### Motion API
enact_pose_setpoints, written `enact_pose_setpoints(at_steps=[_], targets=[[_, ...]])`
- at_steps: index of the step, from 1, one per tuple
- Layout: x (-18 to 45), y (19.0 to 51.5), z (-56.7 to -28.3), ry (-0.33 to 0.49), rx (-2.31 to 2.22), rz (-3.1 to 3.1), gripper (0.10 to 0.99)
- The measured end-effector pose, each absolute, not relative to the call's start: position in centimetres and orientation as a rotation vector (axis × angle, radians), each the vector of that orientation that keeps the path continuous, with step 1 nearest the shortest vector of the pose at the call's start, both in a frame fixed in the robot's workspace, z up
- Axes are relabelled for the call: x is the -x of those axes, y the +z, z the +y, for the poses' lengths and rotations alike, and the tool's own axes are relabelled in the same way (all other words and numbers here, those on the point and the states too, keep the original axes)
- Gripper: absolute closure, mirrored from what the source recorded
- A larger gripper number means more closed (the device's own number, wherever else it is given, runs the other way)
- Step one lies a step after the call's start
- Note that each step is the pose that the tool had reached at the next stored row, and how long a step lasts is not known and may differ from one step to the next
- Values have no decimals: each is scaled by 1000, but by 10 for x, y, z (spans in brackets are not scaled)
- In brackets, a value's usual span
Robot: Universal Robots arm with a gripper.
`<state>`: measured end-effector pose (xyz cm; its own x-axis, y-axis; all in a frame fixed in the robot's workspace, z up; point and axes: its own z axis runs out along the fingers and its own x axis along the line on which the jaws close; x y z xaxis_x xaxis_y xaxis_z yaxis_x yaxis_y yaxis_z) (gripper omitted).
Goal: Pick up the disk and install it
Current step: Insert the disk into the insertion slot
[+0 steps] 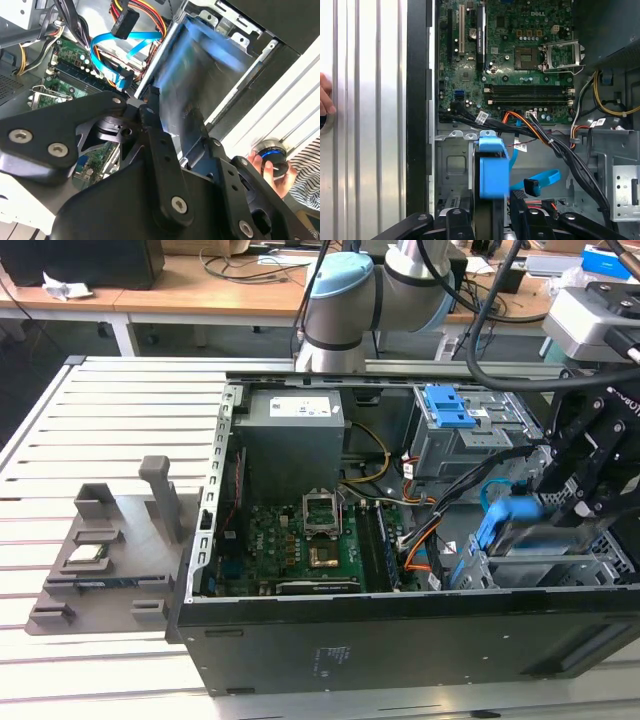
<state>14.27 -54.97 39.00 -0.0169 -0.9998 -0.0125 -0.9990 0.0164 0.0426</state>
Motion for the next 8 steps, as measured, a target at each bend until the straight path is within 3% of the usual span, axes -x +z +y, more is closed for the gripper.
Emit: enact_pose_setpoints(at_steps=[6, 8], targets=[[-143, 390, -550, -61, -2188, -2225, 671], [-143, 390, -550, -61, -2188, -2225, 796]])
